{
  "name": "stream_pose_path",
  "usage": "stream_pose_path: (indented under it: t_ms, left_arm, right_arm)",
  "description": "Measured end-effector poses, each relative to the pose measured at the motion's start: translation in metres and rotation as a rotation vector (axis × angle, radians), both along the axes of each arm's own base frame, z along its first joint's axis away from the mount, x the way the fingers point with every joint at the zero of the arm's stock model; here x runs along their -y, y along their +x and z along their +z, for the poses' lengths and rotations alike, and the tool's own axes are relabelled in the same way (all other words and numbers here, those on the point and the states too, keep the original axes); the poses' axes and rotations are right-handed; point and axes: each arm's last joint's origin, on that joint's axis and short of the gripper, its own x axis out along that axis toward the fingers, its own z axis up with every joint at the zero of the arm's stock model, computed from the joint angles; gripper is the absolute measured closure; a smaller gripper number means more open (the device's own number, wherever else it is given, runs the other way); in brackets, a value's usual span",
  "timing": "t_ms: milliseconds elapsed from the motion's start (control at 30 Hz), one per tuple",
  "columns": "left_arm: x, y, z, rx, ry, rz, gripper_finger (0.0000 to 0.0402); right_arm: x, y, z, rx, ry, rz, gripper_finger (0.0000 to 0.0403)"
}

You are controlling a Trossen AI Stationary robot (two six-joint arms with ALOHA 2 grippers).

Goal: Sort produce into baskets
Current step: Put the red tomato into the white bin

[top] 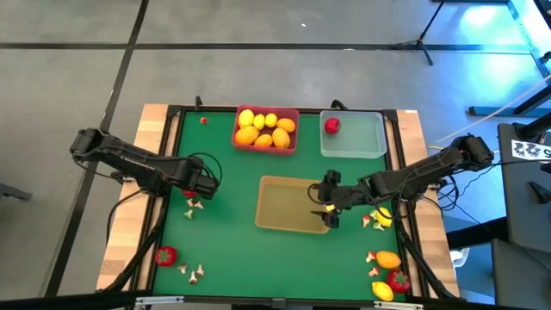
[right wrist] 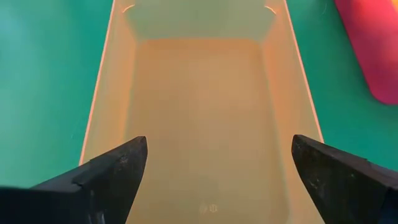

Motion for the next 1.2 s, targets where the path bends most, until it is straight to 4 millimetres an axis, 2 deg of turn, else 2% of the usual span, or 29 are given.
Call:
stream_pose_path:
  t_ms: [167, 433, 667, 1033, 1200]
  left_arm:
    - [-0.001, -0.002, -0.012, 0.003, -0.012, -0.005, 0.0013]
    - [0.000, -0.002, -0.012, 0.002, -0.013, -0.008, 0.0017]
    - [0.000, -0.001, -0.014, -0.023, -0.041, -0.031, 0.0051]
    - [-0.003, 0.008, -0.029, -0.153, -0.070, -0.044, 0.0088]
    - [-0.002, 0.008, -0.029, -0.156, -0.070, -0.048, 0.0119]
  right_arm:
    - [0.000, 0.002, 0.001, 0.023, -0.013, 0.008, 0.0008]
    - [0.000, 0.002, 0.002, 0.027, -0.012, 0.010, 0.0008]
    - [-0.001, 0.002, 0.002, 0.025, -0.006, 0.014, 0.0008]
    - [-0.001, 0.002, 0.001, 0.022, -0.011, 0.018, 0.0008]
    - [0.000, 0.001, 0.001, 0.013, -0.011, 0.019, 0.0008]
